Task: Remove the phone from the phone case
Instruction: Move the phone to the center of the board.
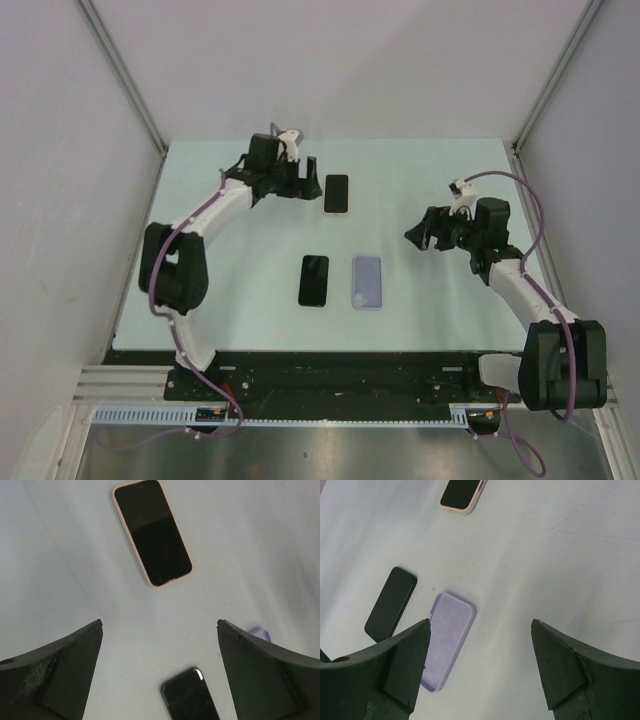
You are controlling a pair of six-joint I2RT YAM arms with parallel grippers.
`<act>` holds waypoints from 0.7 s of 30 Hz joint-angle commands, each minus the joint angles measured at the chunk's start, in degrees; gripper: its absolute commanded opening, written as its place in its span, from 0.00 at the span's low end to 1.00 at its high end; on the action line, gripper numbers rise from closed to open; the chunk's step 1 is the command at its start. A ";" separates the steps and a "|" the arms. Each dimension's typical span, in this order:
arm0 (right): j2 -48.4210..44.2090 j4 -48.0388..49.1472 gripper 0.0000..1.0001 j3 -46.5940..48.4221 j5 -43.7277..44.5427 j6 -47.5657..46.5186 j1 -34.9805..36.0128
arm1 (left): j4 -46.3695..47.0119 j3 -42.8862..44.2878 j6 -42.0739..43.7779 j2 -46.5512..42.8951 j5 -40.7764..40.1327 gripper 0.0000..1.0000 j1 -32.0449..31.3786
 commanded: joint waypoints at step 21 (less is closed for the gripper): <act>-8.53 2.61 0.87 0.42 -6.25 0.88 -9.40 | -15.43 34.65 -4.65 31.11 -15.67 1.00 -10.28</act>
